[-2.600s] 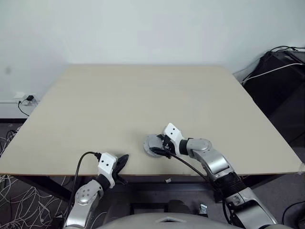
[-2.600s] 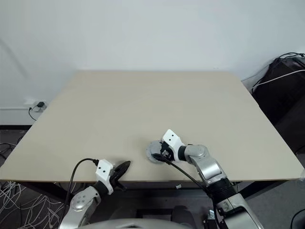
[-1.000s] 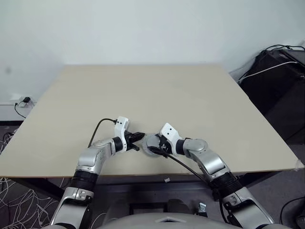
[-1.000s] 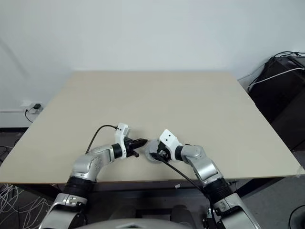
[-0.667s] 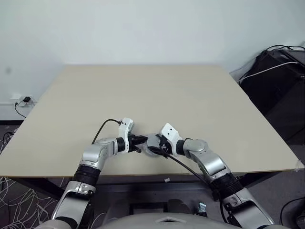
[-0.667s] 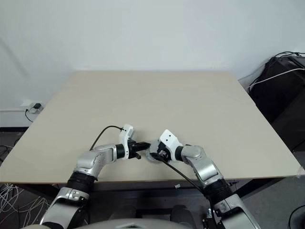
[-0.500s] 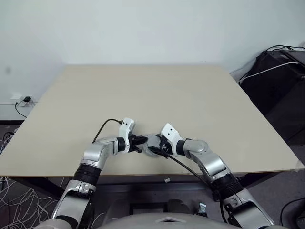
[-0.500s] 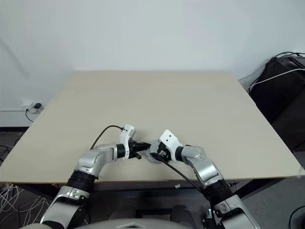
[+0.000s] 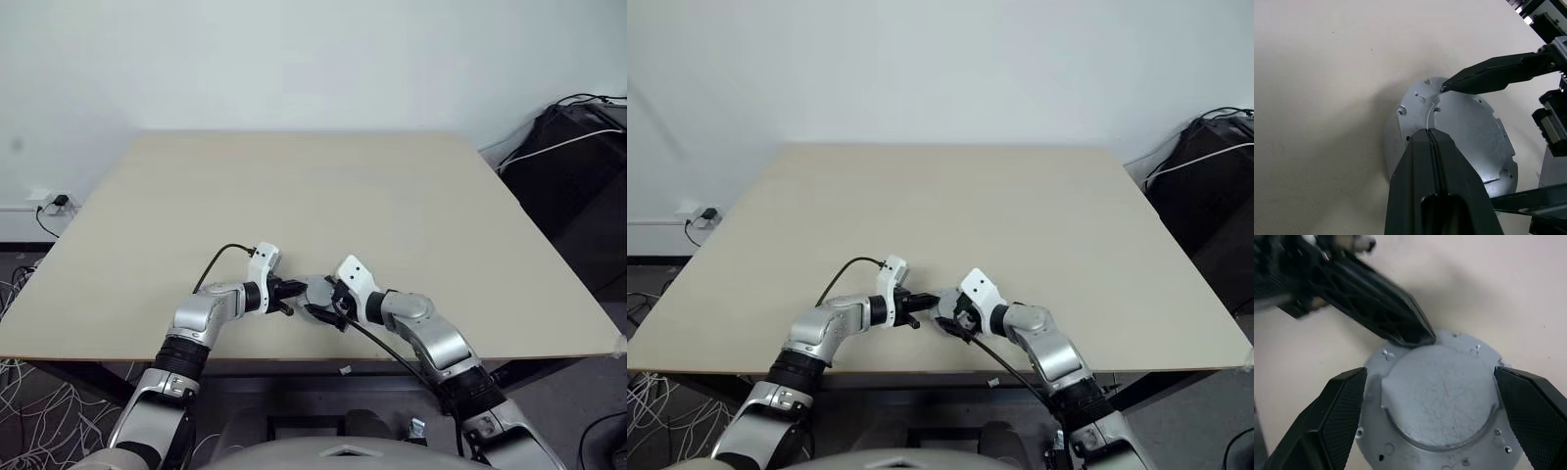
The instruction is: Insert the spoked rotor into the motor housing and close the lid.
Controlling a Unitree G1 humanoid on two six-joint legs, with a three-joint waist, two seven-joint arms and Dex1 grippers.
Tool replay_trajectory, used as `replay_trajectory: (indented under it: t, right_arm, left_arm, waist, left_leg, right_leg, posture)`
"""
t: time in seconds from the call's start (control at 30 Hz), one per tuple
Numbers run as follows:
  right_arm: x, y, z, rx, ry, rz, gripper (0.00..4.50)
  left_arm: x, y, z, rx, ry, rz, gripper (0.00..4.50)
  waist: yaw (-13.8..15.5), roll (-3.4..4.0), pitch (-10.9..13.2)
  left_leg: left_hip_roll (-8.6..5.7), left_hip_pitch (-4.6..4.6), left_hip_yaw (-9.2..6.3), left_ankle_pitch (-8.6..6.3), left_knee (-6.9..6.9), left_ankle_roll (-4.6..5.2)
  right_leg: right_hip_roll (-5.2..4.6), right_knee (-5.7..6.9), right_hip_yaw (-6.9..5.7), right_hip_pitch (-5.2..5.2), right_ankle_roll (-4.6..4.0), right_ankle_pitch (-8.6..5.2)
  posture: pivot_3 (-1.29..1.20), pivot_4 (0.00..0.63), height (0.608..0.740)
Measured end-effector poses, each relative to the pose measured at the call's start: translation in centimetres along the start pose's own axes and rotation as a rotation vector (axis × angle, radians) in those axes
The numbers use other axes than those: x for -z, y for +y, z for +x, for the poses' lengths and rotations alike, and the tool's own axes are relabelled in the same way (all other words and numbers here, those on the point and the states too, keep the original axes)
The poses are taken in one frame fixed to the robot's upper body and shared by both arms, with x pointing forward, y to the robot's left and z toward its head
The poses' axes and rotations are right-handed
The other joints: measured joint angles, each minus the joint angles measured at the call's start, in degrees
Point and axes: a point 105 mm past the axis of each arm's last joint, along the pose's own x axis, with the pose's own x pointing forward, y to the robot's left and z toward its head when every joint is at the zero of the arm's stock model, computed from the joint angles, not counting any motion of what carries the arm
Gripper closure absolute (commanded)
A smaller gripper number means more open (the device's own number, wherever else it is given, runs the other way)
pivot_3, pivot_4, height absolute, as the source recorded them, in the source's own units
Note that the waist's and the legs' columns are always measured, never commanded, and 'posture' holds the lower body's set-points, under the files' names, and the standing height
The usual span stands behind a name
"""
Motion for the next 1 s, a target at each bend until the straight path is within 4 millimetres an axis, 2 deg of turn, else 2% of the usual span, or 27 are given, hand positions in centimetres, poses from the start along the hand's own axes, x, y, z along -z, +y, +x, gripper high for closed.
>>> replay_trajectory:
  t: [0.17, 0.3, 0.47, 0.6, 0.8, 1.0]
  right_arm:
    - [-2.6, -0.3, -1.3, 0.025, -0.095, -0.036, 0.04]
    - [-2.8, -0.3, -2.7, 0.045, -0.113, -0.027, 0.04]
    - [-0.8, -0.2, -4.6, 0.072, -0.082, 0.065, 0.04]
    - [1.3, -0.4, -5.6, 0.126, -0.078, 0.241, 0.04]
    - [2.3, -0.9, -5.3, 0.237, -0.165, 0.607, 0.04]
    - [4.3, -0.6, -4.2, 0.271, -0.149, 0.895, 0.04]
  left_arm:
    - [0.0, -0.1, 0.1, 0.006, 0.003, 0.006, 4.50]
    - [0.0, -0.3, 0.1, 0.015, 0.004, 0.006, 4.50]
    - [0.0, -0.4, 0.2, 0.023, 0.005, 0.007, 4.50]
    - [0.0, -0.4, 0.2, 0.026, 0.005, 0.008, 4.50]
    - [0.1, -0.4, 0.2, 0.028, 0.006, 0.008, 4.50]
    - [0.1, -0.5, 0.2, 0.031, 0.006, 0.008, 4.50]
  waist:
    - [0.3, -0.03, 0.0]
    - [0.4, -0.04, 0.0]
    - [0.5, -0.05, 0.0]
    - [0.4, -0.05, 0.0]
    - [0.5, -0.03, 0.0]
    - [0.4, 0.05, 0.0]
  left_leg:
    - [-0.02, -0.01, -0.01, -0.01, -0.04, 0.01]
    - [0.00, -0.04, -0.04, -0.04, -0.07, 0.06]
    - [0.01, -0.11, -0.07, -0.11, -0.08, 0.14]
    - [0.02, -0.12, -0.06, -0.13, -0.08, 0.15]
    - [0.07, -0.13, -0.07, -0.14, -0.08, 0.14]
    - [0.05, -0.16, -0.07, -0.16, -0.10, 0.15]
  right_leg:
    - [0.00, -0.11, -0.01, 0.02, 0.08, -0.04]
    - [0.00, -0.28, -0.02, 0.08, 0.07, -0.02]
    - [-0.02, -0.53, -0.02, 0.15, 0.09, 0.08]
    - [-0.05, -0.55, -0.01, 0.15, 0.09, 0.09]
    - [-0.10, -0.54, -0.01, 0.13, 0.11, 0.11]
    - [-0.17, -0.54, 0.00, 0.10, 0.11, 0.11]
  posture:
    - [0.00, 0.000, 0.740]
    - [0.00, 0.000, 0.740]
    - [0.00, 0.000, 0.740]
    - [0.00, 0.000, 0.740]
    - [0.00, 0.000, 0.740]
    - [0.00, 0.000, 0.740]
